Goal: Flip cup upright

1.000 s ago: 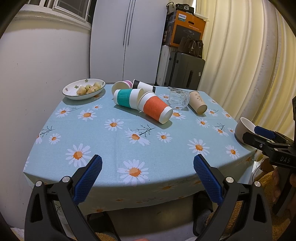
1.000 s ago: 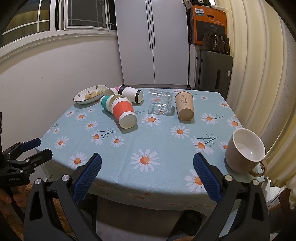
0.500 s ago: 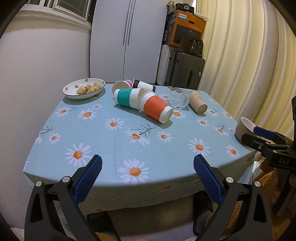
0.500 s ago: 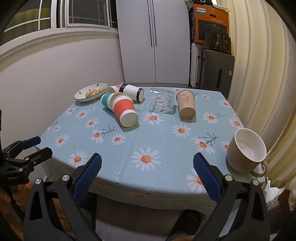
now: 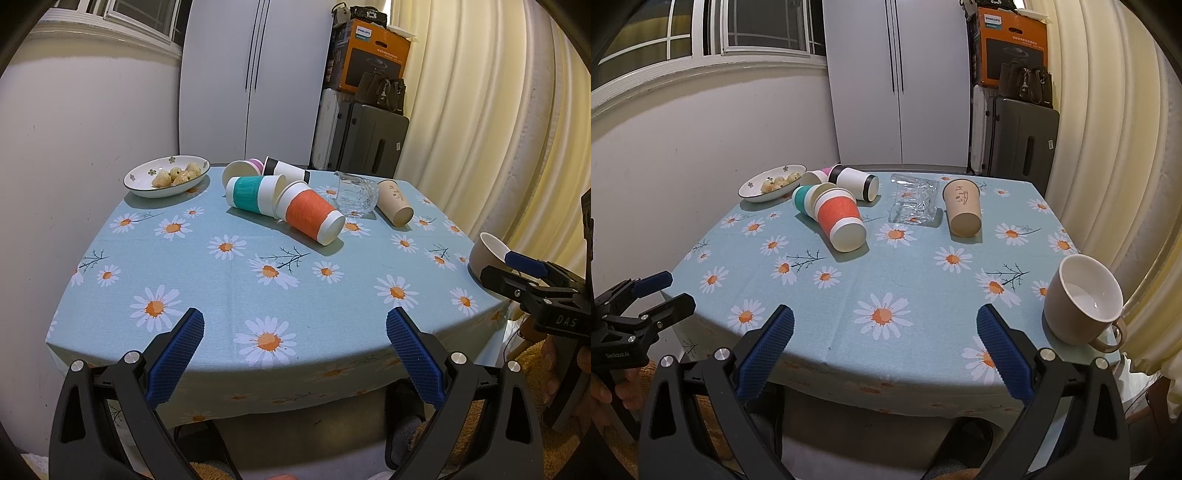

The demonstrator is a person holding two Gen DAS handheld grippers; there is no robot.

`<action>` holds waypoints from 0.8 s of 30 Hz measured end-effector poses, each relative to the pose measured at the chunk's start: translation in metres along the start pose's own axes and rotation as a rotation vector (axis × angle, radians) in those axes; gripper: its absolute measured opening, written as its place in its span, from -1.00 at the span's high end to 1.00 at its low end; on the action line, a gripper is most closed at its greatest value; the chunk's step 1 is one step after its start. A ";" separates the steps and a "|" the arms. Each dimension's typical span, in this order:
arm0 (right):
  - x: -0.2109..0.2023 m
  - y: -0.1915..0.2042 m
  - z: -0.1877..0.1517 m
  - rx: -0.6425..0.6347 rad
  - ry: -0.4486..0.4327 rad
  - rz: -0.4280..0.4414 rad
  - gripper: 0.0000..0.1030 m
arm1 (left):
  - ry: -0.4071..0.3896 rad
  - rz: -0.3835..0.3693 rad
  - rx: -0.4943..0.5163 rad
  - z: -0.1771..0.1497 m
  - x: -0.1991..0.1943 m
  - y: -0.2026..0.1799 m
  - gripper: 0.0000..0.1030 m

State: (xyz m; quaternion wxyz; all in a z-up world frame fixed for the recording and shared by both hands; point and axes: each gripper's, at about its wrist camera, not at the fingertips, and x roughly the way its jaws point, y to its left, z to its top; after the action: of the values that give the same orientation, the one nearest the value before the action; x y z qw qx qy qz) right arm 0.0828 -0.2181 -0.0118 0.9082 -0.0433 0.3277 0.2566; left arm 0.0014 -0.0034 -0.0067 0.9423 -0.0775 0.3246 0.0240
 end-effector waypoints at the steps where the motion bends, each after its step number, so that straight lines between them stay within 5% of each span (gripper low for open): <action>1: 0.000 0.000 0.000 -0.001 0.001 -0.001 -0.90 | 0.000 -0.001 -0.001 0.000 0.000 0.000 -0.87; 24: 0.010 0.002 0.005 -0.004 0.054 0.036 -0.90 | 0.020 -0.035 -0.026 0.003 0.000 0.005 -0.87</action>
State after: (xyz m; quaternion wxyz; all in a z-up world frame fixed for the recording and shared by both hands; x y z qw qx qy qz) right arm 0.0905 -0.2107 -0.0138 0.8943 -0.0460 0.3522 0.2721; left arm 0.0026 0.0019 -0.0045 0.9382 -0.0959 0.3324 0.0109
